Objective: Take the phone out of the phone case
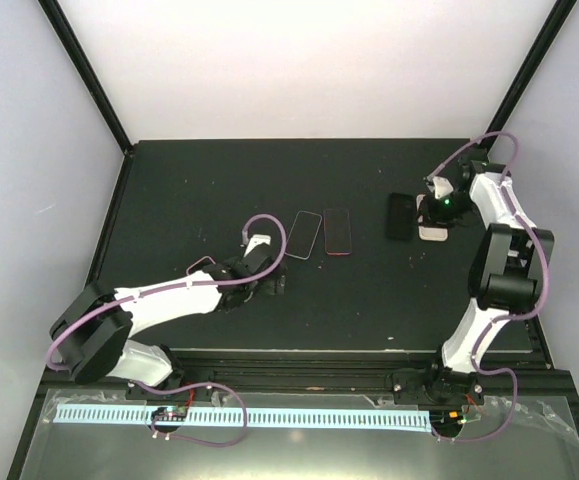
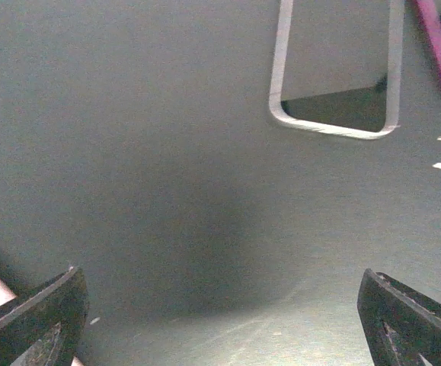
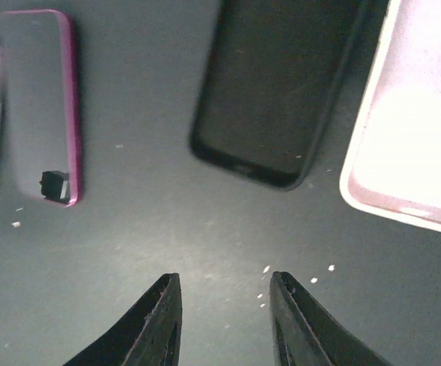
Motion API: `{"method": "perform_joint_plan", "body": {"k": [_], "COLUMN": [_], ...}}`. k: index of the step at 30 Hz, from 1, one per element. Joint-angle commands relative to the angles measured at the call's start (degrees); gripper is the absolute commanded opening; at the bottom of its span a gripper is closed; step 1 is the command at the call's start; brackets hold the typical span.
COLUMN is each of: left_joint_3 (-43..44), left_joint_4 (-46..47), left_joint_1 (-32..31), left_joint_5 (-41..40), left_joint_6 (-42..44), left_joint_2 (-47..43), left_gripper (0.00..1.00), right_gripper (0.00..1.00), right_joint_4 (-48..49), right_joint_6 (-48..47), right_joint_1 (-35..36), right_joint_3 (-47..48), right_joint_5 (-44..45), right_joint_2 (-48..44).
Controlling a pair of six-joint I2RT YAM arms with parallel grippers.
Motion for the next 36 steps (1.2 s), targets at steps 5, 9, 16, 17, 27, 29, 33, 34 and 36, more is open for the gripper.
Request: {"method": "perform_joint_plan", "body": {"k": [5,9,16,17,27,29,33,34,36], "left_joint_3": [-0.56,-1.74,-0.53,-0.19,4.43,6.05,11.45,12.52,13.48], "left_joint_4": [-17.16,-21.93,-28.03,-28.27,-27.70,-27.68,-31.24,-31.94,-32.40], "left_joint_1": [8.14,12.57,22.01,23.25,34.26,35.77,36.83,36.91,36.93], "left_joint_5": [-0.43,-0.73,4.22,5.25,15.26,17.97,18.94,18.91,19.02], "left_joint_6": [-17.28,-21.29,-22.85,-22.32,-17.16,-15.80,-13.81,-13.59,-13.52], "left_joint_2": [-4.40,-9.46,-12.76,-12.32,-1.34,2.02,8.05,9.06,10.29], "left_gripper": [0.99,0.99,0.99,0.99,0.99,0.99,0.99,0.99,0.99], "right_gripper": [0.34,0.34,1.00,1.00,0.96,0.94,0.93,0.93,0.93], "right_joint_4": [5.02,11.12,26.90,26.46,22.93,22.93,22.31,22.19,22.15], "right_joint_6": [-2.71,-2.59,-1.34,-2.16,-6.94,-7.27,-8.25,-8.36,-8.48], "right_joint_1": [1.54,5.83,7.88,7.87,7.89,7.84,7.90,7.85,7.91], "right_joint_3": [-10.09,-15.55,-32.18,-33.11,-34.07,-34.50,-35.00,-34.93,-34.97], "right_joint_5": [-7.91,-3.94,-10.10,-12.52,-15.82,-16.50,-18.20,-18.14,-17.94], "right_joint_2": [-19.92,-30.15,-43.83,-43.69,-46.10,-46.59,-46.79,-46.68,-46.51]}}
